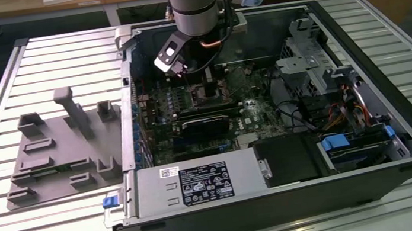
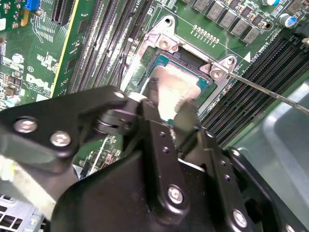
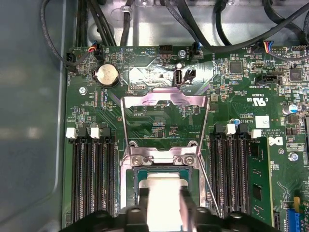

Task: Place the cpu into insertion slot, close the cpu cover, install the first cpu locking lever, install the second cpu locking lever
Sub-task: 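Place the cpu into insertion slot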

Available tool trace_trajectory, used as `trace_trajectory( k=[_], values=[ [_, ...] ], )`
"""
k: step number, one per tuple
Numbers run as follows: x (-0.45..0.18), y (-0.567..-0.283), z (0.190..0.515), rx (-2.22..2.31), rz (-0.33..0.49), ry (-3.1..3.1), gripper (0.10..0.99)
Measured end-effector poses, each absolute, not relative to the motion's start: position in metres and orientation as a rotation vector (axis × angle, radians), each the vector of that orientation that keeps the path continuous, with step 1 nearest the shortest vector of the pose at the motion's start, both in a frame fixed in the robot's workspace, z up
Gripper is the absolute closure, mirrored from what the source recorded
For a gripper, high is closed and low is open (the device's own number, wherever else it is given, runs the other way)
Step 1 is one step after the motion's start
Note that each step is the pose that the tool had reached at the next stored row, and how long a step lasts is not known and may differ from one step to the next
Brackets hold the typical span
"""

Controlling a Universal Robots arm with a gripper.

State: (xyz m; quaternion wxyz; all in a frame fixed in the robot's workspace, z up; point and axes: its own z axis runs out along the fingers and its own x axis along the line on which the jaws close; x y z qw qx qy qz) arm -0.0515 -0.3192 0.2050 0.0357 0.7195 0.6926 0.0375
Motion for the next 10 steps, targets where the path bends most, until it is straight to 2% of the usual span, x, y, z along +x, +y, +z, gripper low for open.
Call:
trace_trajectory(
  k=[1, 2, 3, 4, 5, 6, 7, 10],
  values=[
    [-0.0516, -0.3192, 0.205, 2.21, 0.115, 2.128, 0.729],
    [-0.0516, -0.3192, 0.2051, 2.21, 0.115, 2.128, 0.729],
    [-0.0516, -0.3192, 0.2051, 2.21, 0.115, 2.128, 0.788],
    [-0.0516, -0.3192, 0.2051, 2.21, 0.115, 2.128, 0.788],
    [-0.0515, -0.3192, 0.2051, 2.21, 0.115, 2.128, 0.906],
    [-0.0516, -0.3192, 0.2051, 2.21, 0.115, 2.128, 0.906],
    [-0.0516, -0.3192, 0.2051, 2.21, 0.115, 2.128, 0.965],
    [-0.0516, -0.3192, 0.2051, 2.21, 0.115, 2.128, 0.984]
  ],
)
